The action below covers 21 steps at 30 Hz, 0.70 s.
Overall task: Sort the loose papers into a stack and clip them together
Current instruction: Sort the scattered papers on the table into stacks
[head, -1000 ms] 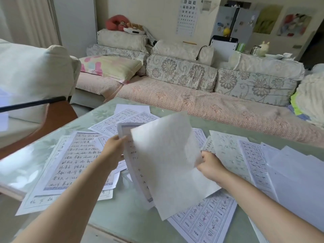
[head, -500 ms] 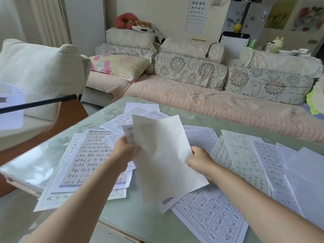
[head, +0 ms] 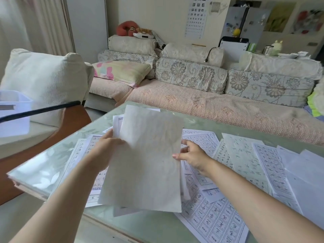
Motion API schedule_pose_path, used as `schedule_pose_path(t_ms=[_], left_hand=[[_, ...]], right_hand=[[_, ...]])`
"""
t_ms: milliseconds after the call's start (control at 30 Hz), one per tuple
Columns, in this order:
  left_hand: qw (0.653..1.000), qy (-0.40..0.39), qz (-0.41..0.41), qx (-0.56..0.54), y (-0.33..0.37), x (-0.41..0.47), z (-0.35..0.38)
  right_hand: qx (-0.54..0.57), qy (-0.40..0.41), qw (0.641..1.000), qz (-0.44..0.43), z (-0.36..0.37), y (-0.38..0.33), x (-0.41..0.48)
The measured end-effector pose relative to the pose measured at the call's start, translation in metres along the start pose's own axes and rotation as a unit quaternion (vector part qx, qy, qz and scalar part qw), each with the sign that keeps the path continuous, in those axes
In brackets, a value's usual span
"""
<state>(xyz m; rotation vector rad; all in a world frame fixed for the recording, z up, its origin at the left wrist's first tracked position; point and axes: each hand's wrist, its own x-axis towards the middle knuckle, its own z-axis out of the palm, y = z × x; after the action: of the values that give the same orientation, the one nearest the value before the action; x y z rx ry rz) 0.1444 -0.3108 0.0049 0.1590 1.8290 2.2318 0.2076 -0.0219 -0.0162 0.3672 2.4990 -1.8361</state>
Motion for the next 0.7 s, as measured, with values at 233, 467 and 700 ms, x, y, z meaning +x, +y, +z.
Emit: schedule_pose_path(t_ms=[233,467,700], left_hand=[[0.998,-0.056,-0.009,0.023,-0.008,-0.002,-0.003],[0.99,-0.056,-0.007,0.128,-0.026,0.002,0.016],[0.915,0.058,0.031,0.399,-0.044,0.029,0.018]], right_hand=[[0.041,0.002,0.998,-0.049,0.021,-0.003,0.006],[0.025,0.007,1.0,0.006,0.006,0.008,0.003],[-0.037,0.11,0.992,0.044,-0.026,0.016,0.0]])
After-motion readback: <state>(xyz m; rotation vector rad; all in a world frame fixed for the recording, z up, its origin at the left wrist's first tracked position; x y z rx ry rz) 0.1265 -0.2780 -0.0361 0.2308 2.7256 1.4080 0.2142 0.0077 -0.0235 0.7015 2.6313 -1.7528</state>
